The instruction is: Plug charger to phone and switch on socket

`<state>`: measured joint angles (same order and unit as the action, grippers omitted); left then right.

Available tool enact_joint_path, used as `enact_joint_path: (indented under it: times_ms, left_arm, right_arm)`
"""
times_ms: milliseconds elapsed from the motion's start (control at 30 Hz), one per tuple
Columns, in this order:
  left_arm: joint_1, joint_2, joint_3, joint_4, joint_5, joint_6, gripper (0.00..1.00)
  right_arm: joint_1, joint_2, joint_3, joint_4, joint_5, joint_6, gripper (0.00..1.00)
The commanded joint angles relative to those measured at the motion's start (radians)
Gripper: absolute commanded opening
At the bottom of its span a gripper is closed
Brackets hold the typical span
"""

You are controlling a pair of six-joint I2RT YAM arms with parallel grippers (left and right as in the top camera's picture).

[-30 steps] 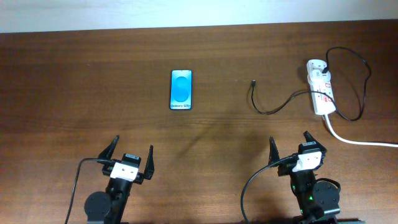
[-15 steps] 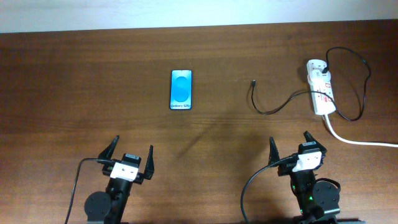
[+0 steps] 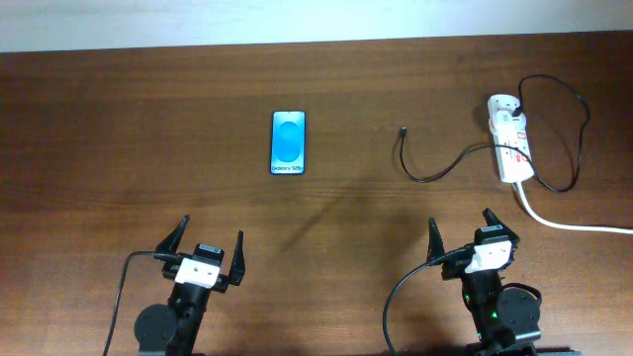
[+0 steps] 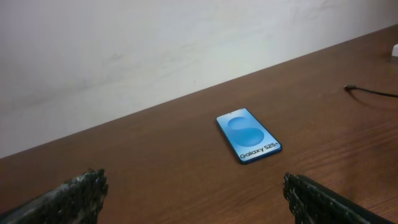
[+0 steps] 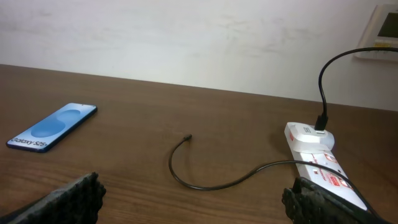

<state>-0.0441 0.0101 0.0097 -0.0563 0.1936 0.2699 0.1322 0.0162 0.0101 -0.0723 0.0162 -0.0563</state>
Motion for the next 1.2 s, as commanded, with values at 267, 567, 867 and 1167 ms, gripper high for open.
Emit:
enact_joint_path:
  times_ms: [267, 567, 867, 1167]
  left_arm:
    - [-0.003, 0.002, 0.0, 0.0, -0.017, 0.008, 0.99]
    - [-0.003, 0.002, 0.001, -0.002, -0.016, 0.007, 0.99]
    - [-0.003, 0.002, 0.033, -0.023, -0.017, 0.006, 0.99]
    - [-0.003, 0.146, 0.11, -0.049, -0.018, 0.007, 0.99]
  right_arm:
    - [0.005, 0.003, -0.005, -0.008, -0.004, 0.008, 0.98]
    - [0.005, 0.003, -0.005, -0.007, -0.004, 0.008, 0.99]
    - [0.005, 0.003, -0.005, -0.008, -0.004, 0.008, 0.98]
    - [0.005, 0.003, -0.005, -0.007, -0.004, 0.008, 0.98]
